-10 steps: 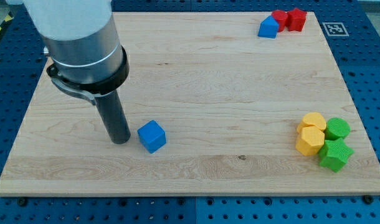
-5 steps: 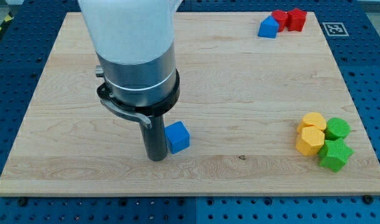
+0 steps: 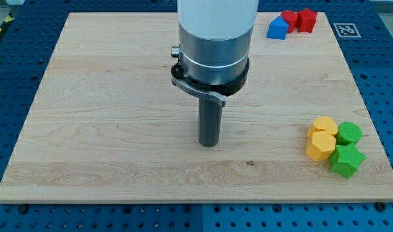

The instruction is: Move the blue cube diagonally bottom right to the blue triangle

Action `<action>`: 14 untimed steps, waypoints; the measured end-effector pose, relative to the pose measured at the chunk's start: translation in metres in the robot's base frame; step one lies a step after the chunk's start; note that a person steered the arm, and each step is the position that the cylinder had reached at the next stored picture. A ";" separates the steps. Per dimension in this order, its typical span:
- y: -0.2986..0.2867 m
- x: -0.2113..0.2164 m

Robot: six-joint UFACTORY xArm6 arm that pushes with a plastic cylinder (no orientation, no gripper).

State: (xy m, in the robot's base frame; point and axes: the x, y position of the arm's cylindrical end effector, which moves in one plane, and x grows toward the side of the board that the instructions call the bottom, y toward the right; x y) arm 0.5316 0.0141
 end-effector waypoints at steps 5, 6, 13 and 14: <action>-0.003 -0.094; 0.002 -0.114; 0.145 -0.194; 0.170 -0.195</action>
State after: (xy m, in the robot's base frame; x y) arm 0.3365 0.1844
